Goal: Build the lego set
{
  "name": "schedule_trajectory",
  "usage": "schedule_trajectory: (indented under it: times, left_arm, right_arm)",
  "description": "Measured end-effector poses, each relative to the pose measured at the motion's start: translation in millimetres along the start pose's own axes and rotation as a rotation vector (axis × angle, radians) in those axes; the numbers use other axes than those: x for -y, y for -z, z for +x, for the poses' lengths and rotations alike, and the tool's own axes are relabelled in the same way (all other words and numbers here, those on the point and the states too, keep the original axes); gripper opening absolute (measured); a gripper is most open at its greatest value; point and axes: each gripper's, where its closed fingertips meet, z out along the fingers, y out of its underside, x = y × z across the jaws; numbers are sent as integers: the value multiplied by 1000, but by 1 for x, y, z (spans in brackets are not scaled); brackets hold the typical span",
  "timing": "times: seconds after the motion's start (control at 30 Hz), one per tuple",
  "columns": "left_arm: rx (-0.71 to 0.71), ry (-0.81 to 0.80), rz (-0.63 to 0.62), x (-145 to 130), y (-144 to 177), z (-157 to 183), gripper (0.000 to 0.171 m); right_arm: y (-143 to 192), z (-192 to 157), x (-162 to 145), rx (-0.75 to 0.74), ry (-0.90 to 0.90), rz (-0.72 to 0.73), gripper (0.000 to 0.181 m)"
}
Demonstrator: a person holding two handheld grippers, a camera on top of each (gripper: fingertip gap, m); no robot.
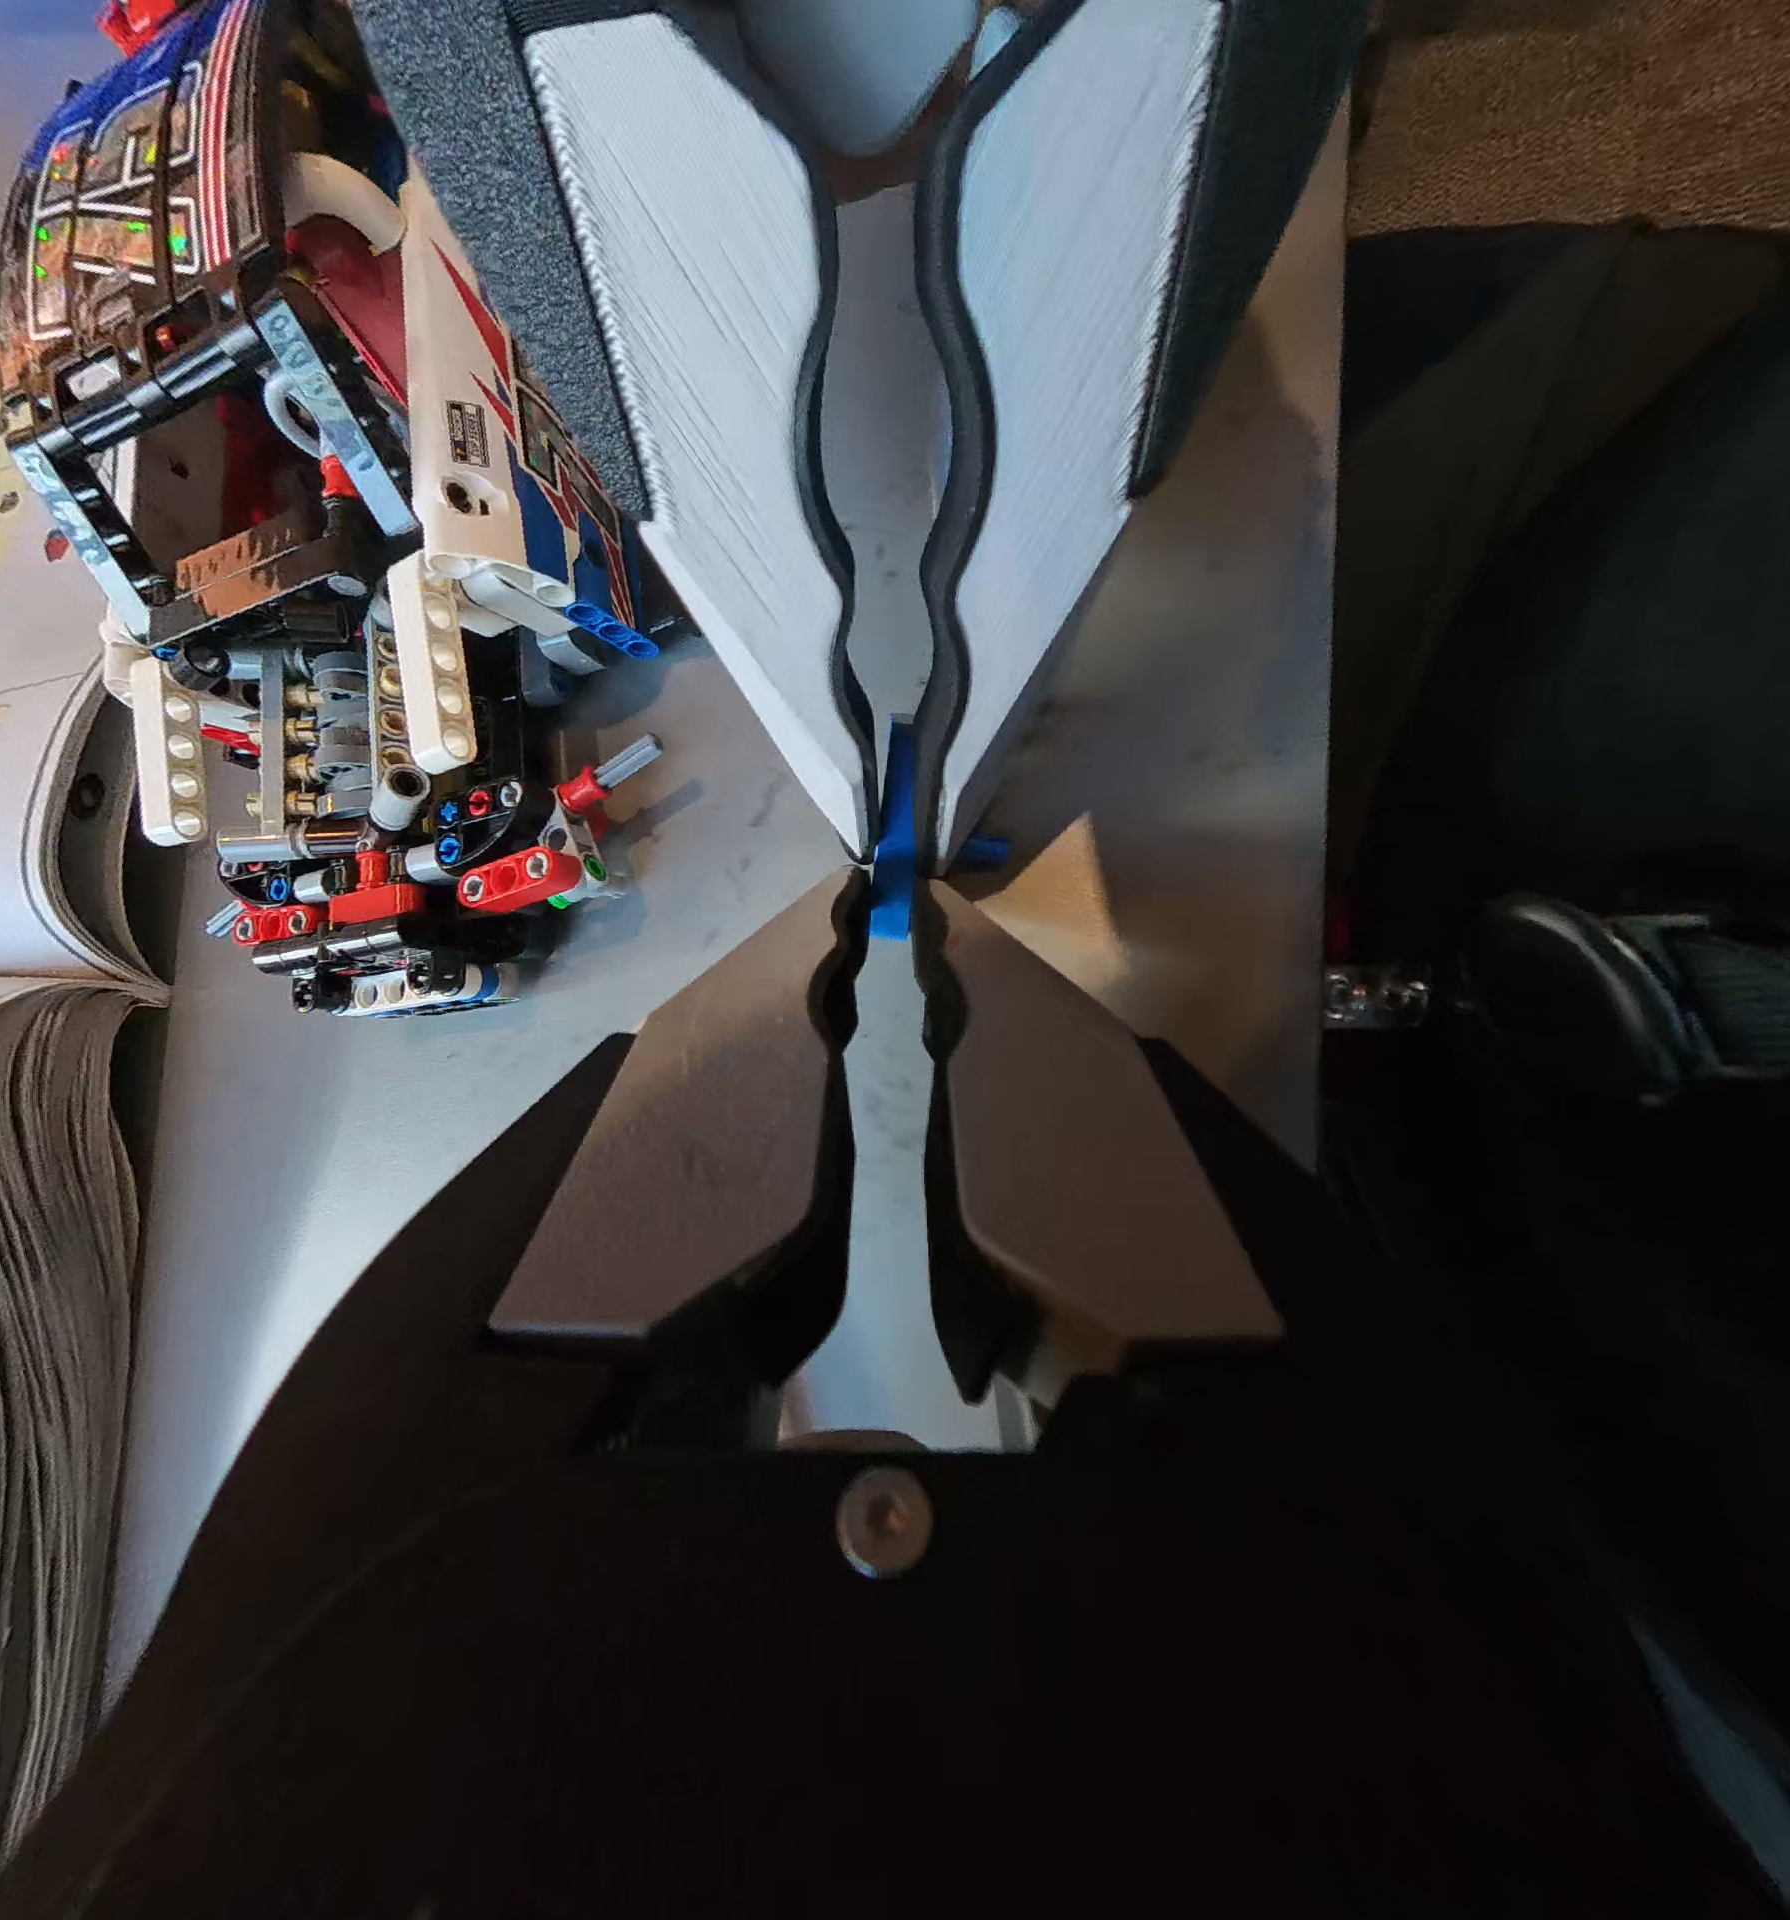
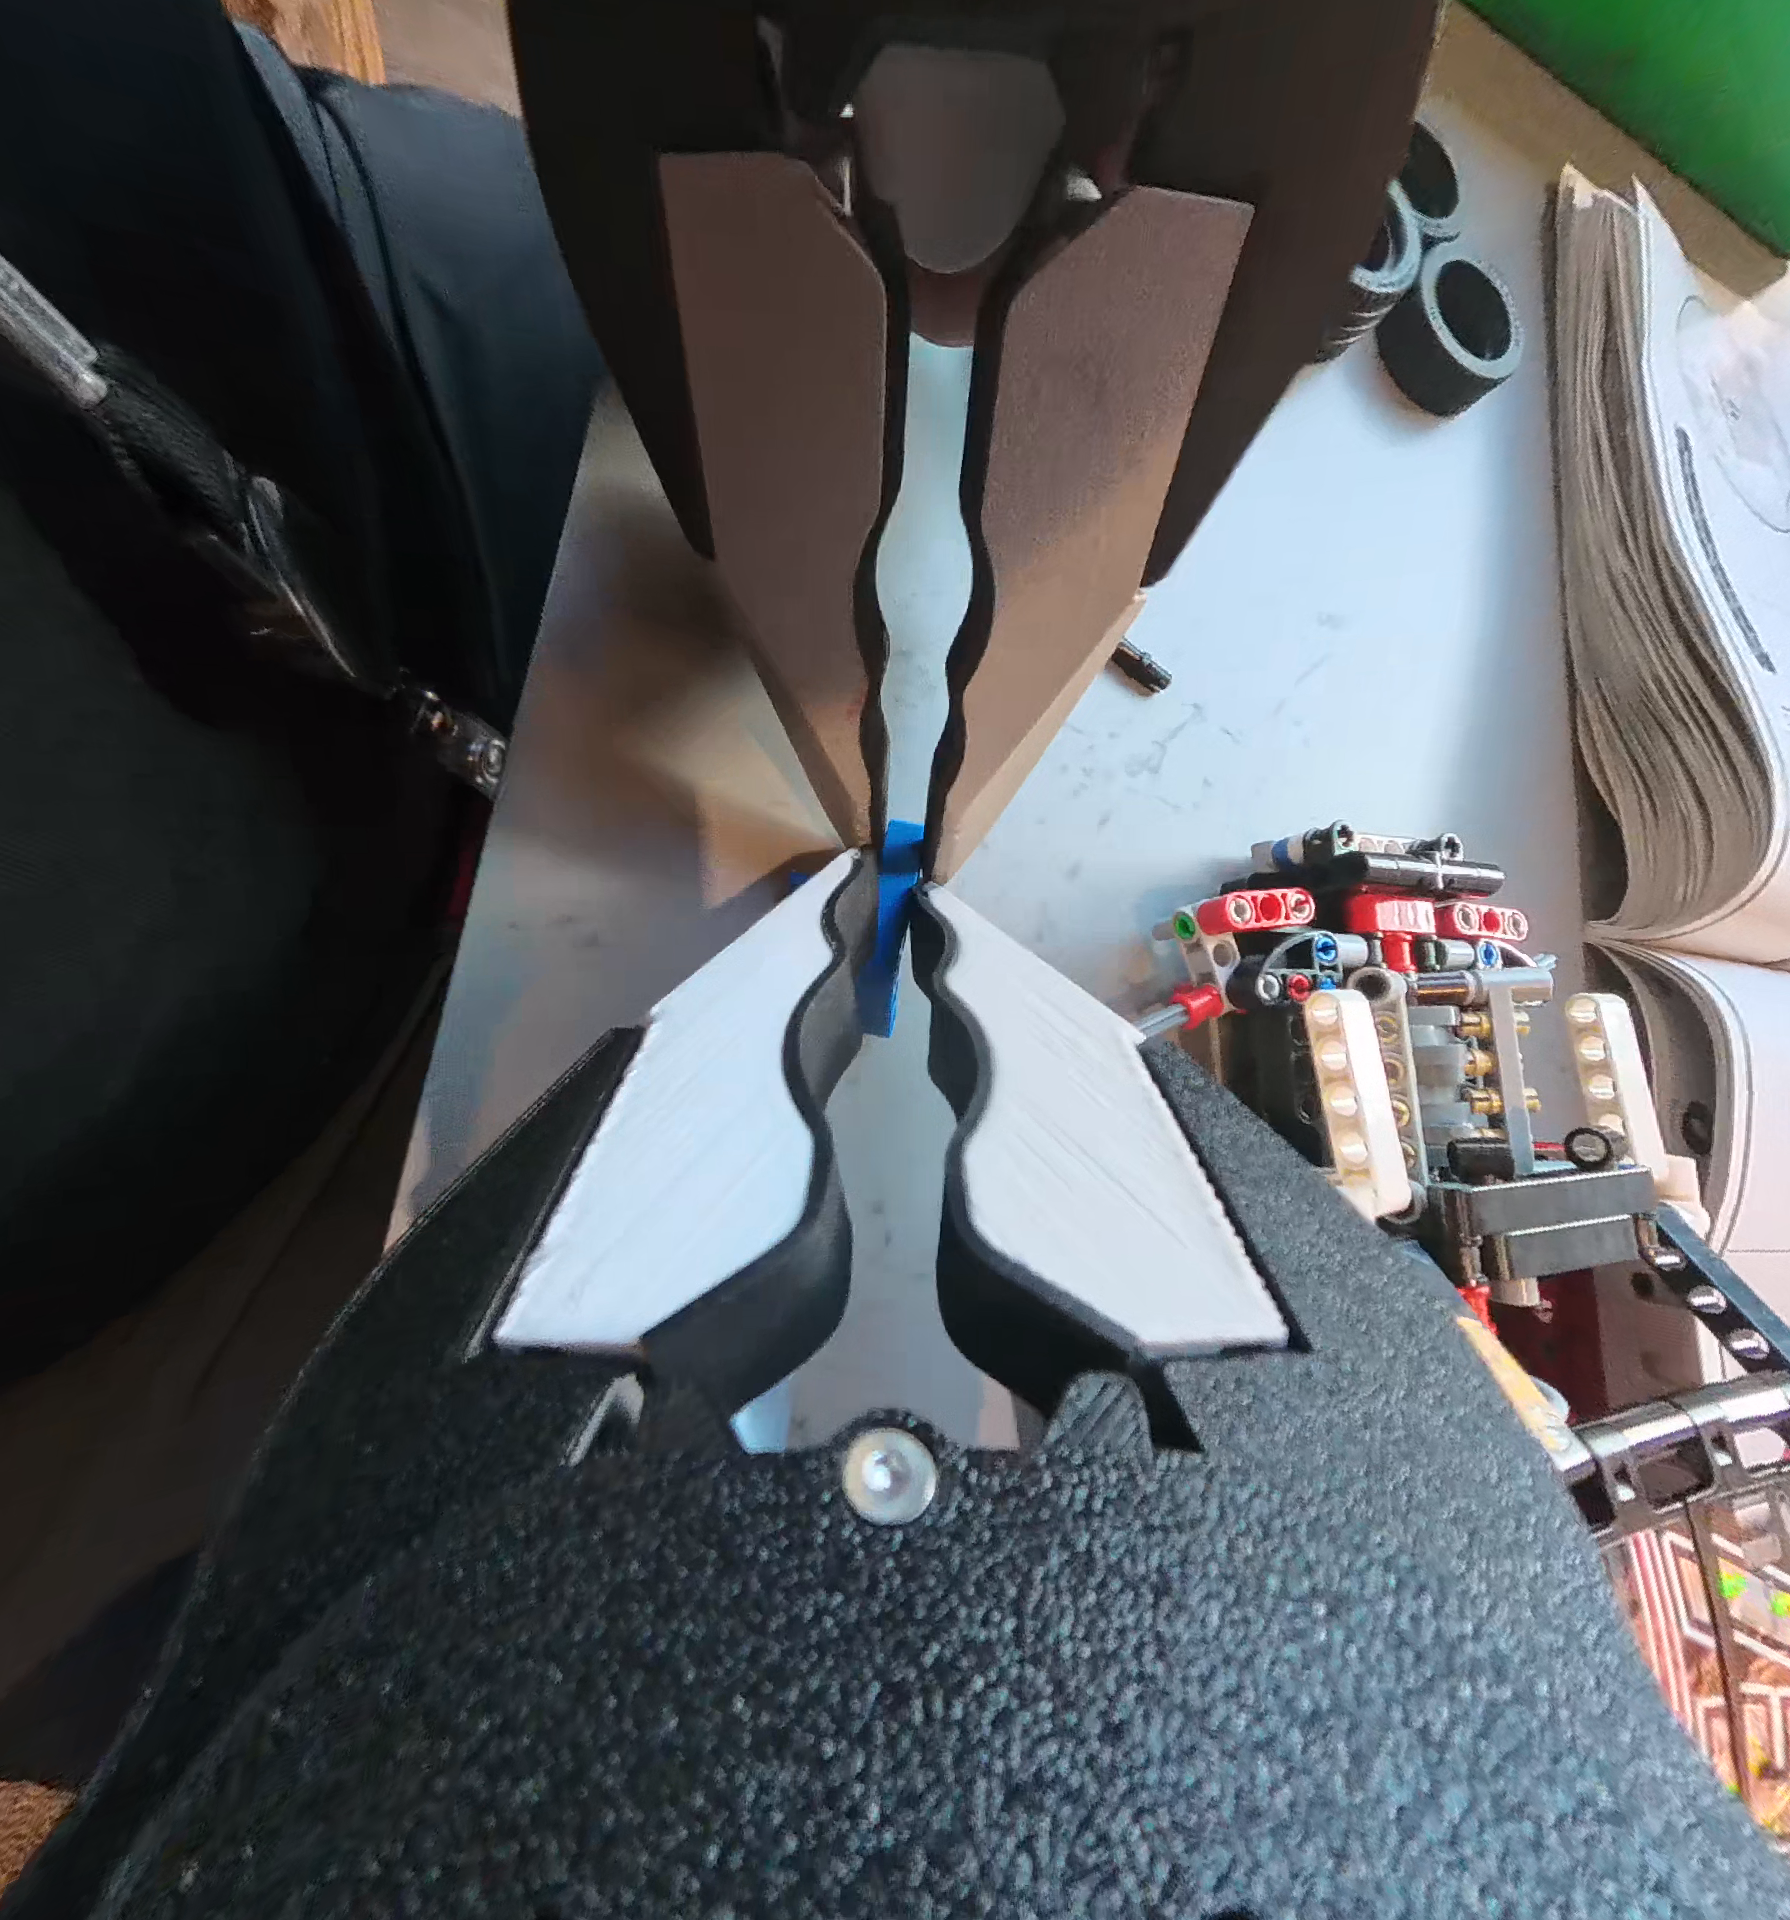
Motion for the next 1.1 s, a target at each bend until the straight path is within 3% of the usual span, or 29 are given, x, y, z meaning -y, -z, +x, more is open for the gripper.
schedule_trajectory:
  times: [0.17,0.27,0.37,0.5,0.67,0.93,1.03,1.1]
  left_arm:
    - [21,67,20,-5,-1,-11,5]
    - [37,134,-13,-8,-3,-21,6]
    - [28,260,-3,-9,-3,-26,6]
    - [13,350,84,2,3,-27,5]
    - [70,311,103,15,8,-23,5]
    - [230,252,131,25,16,-26,5]
    - [346,107,72,24,8,-19,5]
    - [348,108,96,28,6,-12,5]
  right_arm:
    - [-4,15,0,8,-214,27,7]
    - [8,36,-1,-150,-273,54,17]
    - [29,46,0,-236,-489,148,16]
    - [26,26,-3,-143,-774,213,7]
    - [22,19,6,-21,-1015,317,17]
    - [23,17,5,-83,-995,284,6]
    - [20,7,-5,-54,-1030,221,5]
    - [22,-1,-7,31,-1129,263,4]
